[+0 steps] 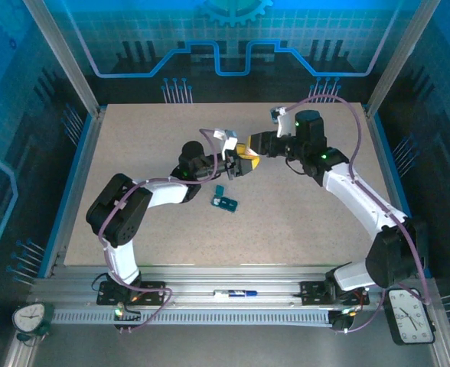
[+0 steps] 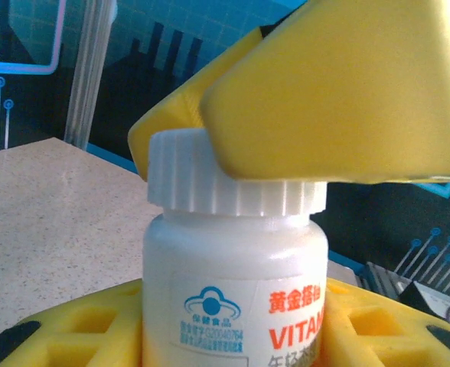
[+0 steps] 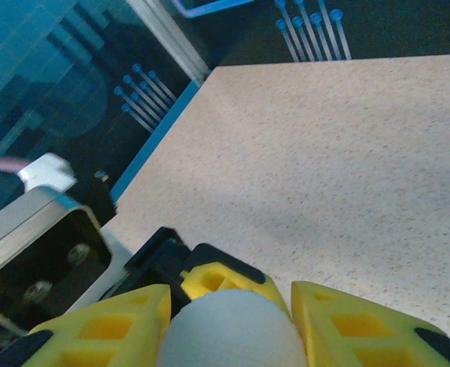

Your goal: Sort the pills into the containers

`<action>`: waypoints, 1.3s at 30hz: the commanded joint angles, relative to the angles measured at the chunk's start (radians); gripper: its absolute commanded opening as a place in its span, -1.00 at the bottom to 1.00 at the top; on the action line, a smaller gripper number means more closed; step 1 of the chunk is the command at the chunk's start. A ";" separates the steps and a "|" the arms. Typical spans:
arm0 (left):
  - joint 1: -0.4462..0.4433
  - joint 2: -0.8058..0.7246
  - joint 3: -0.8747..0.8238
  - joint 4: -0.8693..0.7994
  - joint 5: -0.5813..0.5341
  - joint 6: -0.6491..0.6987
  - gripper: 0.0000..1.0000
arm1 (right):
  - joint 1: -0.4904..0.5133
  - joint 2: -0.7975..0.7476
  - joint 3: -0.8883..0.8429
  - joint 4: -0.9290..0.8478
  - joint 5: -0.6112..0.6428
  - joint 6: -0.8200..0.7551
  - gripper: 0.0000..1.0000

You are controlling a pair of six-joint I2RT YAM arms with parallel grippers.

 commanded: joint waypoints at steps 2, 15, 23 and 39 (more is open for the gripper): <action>-0.061 -0.076 -0.010 0.066 -0.206 0.145 -1.00 | 0.083 -0.016 -0.084 0.004 0.122 0.089 -0.35; -0.201 -0.082 -0.048 0.119 -0.548 0.387 -1.00 | 0.140 -0.028 -0.127 0.064 0.243 0.173 -0.36; -0.178 -0.068 -0.054 0.105 -0.513 0.339 -1.00 | 0.061 -0.051 -0.053 -0.007 0.187 0.179 0.00; -0.092 -0.179 -0.079 0.013 -0.264 0.246 -1.00 | -0.074 -0.185 -0.002 -0.104 0.003 0.201 0.60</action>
